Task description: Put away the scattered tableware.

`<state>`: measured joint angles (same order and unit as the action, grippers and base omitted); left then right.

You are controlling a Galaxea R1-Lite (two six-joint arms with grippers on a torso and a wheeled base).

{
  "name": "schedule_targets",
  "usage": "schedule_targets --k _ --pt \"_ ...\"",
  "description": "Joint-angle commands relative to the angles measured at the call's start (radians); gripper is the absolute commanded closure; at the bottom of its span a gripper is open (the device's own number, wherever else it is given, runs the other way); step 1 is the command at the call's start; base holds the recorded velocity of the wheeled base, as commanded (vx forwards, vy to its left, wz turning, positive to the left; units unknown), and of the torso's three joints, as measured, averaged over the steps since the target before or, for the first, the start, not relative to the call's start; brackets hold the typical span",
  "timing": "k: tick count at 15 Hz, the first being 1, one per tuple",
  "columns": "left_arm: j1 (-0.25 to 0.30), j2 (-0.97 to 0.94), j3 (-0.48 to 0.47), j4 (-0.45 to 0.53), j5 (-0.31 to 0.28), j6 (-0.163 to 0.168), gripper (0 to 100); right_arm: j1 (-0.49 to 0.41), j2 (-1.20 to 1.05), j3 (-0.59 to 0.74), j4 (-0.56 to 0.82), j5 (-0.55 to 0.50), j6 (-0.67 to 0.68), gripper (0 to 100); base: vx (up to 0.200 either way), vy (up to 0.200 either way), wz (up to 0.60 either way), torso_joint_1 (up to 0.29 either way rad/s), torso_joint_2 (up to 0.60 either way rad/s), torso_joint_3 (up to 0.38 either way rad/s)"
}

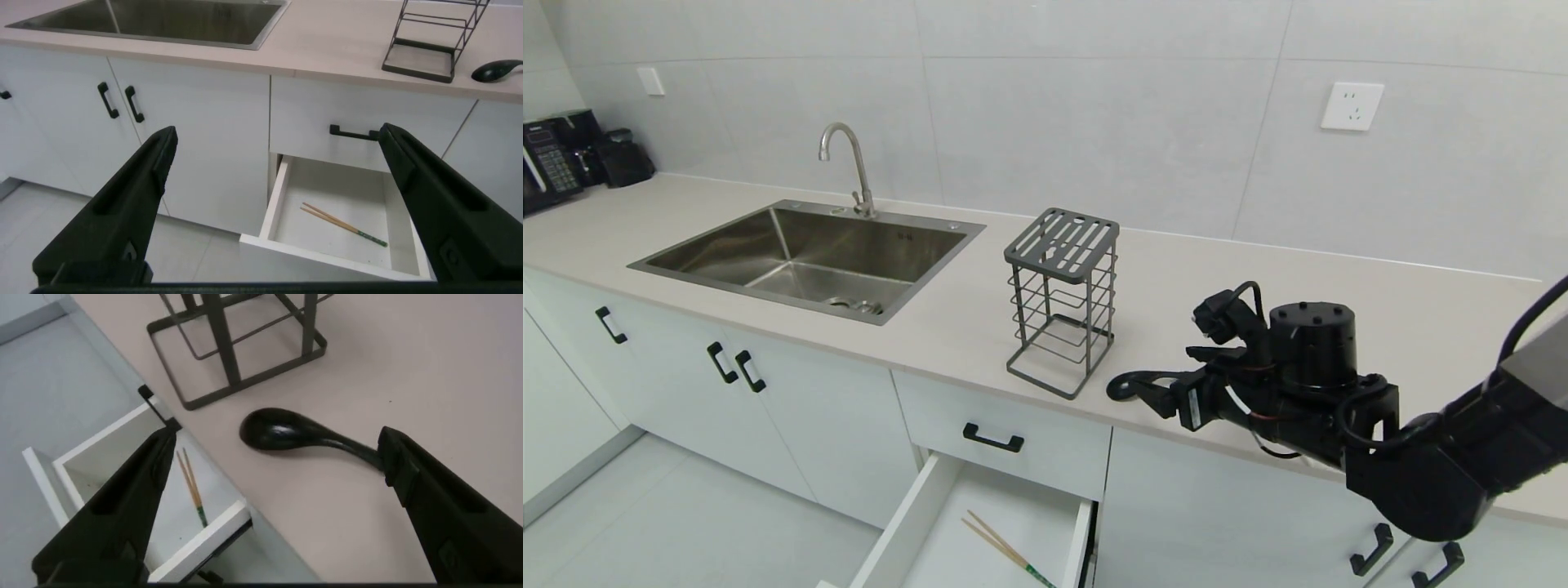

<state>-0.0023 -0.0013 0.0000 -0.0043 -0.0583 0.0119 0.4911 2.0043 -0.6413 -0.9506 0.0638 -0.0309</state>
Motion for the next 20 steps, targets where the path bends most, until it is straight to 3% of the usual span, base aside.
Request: schedule_targets --k 1,7,15,20 --pt "0.001 0.001 0.0 0.0 0.0 0.0 0 -0.06 0.062 -0.031 0.0 0.05 -0.07 0 0.0 0.0 0.0 0.0 0.0 0.0" --pt "-0.001 0.001 0.0 0.0 0.0 0.0 0 -0.123 0.217 -0.15 -0.002 0.231 -0.198 0 0.0 0.0 0.0 0.0 0.0 0.0" --pt "-0.001 0.001 0.0 0.0 0.0 0.0 0 -0.128 0.269 -0.15 -0.003 0.221 -0.198 0 0.0 0.0 0.0 0.0 0.0 0.0" --pt "-0.001 0.001 0.0 0.0 0.0 0.0 0 -0.129 0.338 -0.224 -0.003 0.226 -0.19 0 0.0 0.0 0.0 0.0 0.0 0.0"
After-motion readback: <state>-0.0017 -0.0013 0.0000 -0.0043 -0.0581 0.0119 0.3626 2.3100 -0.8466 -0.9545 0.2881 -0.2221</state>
